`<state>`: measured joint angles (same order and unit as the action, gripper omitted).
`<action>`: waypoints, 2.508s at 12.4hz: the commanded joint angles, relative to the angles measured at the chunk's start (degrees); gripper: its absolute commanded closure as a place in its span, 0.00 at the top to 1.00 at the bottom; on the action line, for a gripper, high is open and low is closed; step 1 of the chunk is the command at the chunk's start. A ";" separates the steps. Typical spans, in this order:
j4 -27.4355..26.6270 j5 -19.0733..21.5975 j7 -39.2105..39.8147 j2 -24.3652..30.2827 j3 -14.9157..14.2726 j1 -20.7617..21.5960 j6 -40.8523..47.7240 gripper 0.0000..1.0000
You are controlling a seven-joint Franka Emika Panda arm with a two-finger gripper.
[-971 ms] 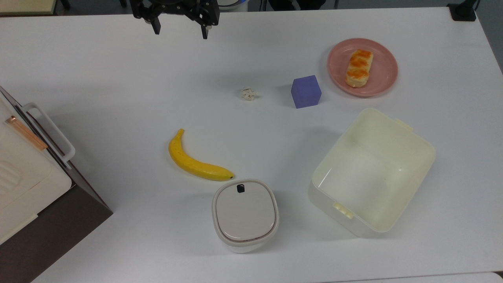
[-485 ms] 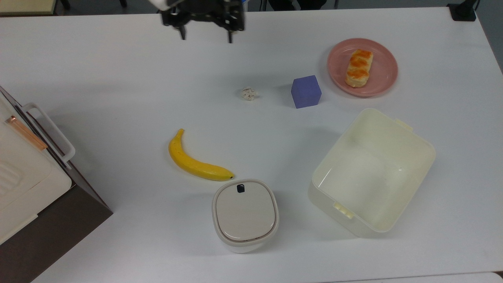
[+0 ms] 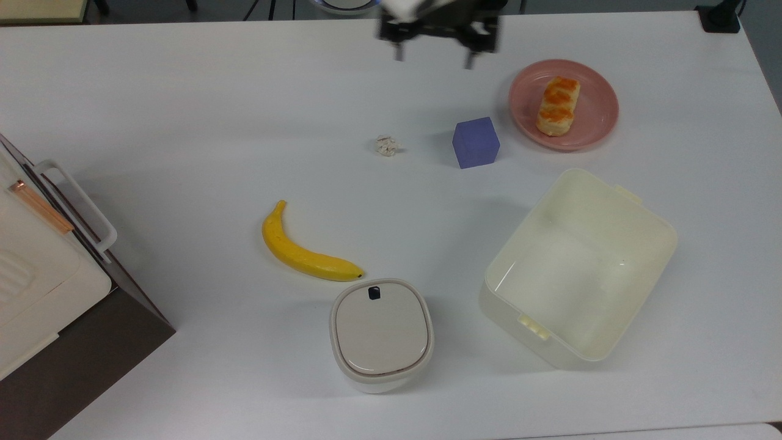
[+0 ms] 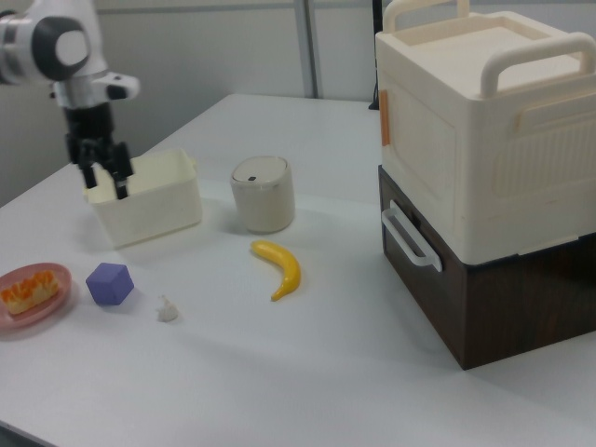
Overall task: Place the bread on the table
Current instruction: 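Move the gripper over the bread roll on the pink plate, then lower the gripper and close it on the orange-topped bread roll, then lift the bread roll off the plate and carry it toward the banana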
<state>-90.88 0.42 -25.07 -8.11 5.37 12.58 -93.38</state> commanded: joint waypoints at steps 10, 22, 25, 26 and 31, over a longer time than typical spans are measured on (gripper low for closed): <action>-20.38 4.15 -18.96 -0.76 12.72 5.52 -30.28 1.00; -21.09 -2.08 -21.60 -11.05 13.61 9.83 -36.70 0.98; -20.83 -2.44 -21.42 -10.79 13.61 9.83 -36.44 0.77; -20.74 -2.53 -21.42 -10.44 13.61 9.92 -36.18 0.70; -17.41 -2.18 -20.81 -6.93 13.61 9.13 -30.74 0.60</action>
<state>-110.21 -1.27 -45.26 -18.60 19.33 21.87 -128.70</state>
